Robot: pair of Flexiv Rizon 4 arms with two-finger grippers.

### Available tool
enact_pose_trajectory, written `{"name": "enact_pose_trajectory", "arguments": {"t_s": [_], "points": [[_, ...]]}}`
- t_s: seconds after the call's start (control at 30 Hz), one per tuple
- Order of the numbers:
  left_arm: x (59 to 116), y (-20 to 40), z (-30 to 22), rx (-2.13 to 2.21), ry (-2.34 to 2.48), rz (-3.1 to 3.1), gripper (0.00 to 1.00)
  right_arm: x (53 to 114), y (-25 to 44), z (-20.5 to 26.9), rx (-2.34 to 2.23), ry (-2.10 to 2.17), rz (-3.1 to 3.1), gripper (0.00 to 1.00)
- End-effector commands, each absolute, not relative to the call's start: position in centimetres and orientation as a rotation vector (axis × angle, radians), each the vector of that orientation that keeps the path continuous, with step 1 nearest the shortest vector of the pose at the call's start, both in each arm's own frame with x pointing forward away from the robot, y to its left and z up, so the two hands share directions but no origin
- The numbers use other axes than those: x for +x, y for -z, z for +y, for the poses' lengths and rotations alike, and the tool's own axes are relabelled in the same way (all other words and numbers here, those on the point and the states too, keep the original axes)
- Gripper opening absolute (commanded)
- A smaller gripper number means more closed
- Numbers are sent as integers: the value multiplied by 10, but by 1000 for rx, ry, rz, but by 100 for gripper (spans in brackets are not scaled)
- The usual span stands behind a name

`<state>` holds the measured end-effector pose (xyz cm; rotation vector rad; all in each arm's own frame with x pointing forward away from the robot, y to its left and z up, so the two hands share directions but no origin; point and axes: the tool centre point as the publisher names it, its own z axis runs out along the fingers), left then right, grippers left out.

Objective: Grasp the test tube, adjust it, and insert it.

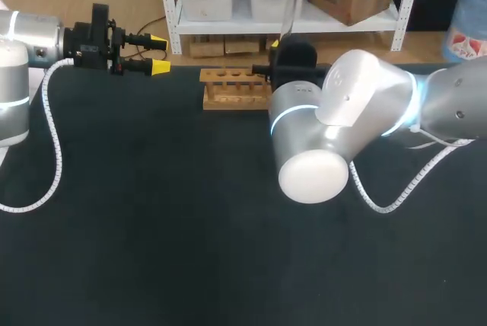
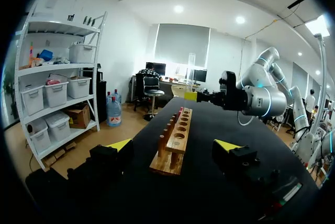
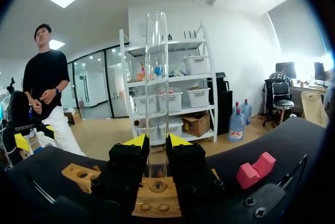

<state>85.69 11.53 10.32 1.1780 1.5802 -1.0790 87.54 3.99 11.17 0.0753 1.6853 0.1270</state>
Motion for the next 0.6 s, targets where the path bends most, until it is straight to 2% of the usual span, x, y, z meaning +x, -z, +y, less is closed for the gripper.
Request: {"name": "enact_pose_trajectory", "arguments": {"t_s": [0.03, 0.6], "points": [[856, -102, 116, 1177, 1076, 1578, 100, 879, -106, 40, 74, -136, 1692, 0], [856, -102, 116, 1177, 1076, 1578, 100, 877, -81, 44, 89, -165, 1747, 0]]}}
